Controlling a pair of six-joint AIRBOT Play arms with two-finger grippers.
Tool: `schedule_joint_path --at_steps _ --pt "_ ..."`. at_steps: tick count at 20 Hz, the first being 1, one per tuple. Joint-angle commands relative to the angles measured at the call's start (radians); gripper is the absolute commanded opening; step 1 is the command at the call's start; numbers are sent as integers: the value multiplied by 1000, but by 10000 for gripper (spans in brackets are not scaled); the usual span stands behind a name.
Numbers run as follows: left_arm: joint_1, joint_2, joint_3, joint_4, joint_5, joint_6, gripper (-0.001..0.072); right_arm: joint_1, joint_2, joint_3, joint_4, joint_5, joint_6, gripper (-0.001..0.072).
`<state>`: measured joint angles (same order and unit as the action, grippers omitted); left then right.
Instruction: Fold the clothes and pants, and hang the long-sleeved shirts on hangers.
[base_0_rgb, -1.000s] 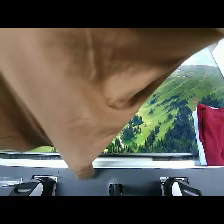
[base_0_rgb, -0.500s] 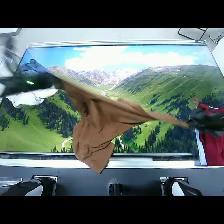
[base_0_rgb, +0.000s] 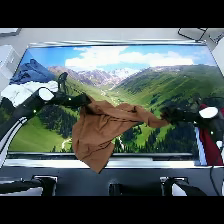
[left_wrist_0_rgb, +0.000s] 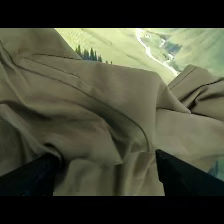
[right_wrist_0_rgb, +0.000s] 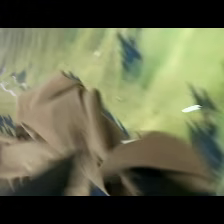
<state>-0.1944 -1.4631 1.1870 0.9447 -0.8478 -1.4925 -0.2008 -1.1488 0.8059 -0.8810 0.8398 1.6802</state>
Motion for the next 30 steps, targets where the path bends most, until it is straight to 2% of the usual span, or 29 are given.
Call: schedule_joint_path --at_steps 1,4,6,8,10,11,12,13,15,17,24,26,27,28,30 --pt "119 10 100 76 -277 4 714 11 -21 90 -6 -46 -77 704" --pt "327 80 208 268 -550 0 714 -130 17 278 -176 187 -140 704" --pt "454 146 184 283 -648 3 713 -213 31 315 -303 364 -140 695" --pt "532 208 80 281 -666 21 713 -250 31 253 -325 507 -145 676" --pt "545 259 -103 262 -631 34 703 -242 31 115 -269 549 -156 677" --pt "534 275 -203 222 -599 50 676 -237 31 30 -183 544 -160 677" --pt "517 285 -304 165 -559 66 608 -233 31 -44 -112 525 -179 678" --pt "489 287 -406 95 -509 80 587 -225 31 -111 -45 494 -199 679" --pt "421 284 -562 -31 -401 115 587 -182 31 -214 23 416 -210 680" --pt "346 284 -652 -105 -302 125 585 -123 31 -257 29 346 -208 681" --pt "187 284 -678 -119 -172 78 572 101 30 -263 100 69 -190 698" --pt "157 284 -678 -119 -124 55 298 152 23 -263 146 -8 -144 709" --pt "149 284 -677 -119 -100 52 189 183 7 -263 195 -52 -136 710" --pt "150 285 -672 -119 -94 54 22 215 -12 -263 240 -92 -140 711" --pt "161 288 -648 -116 -94 65 22 278 -50 -263 308 -178 -151 710"
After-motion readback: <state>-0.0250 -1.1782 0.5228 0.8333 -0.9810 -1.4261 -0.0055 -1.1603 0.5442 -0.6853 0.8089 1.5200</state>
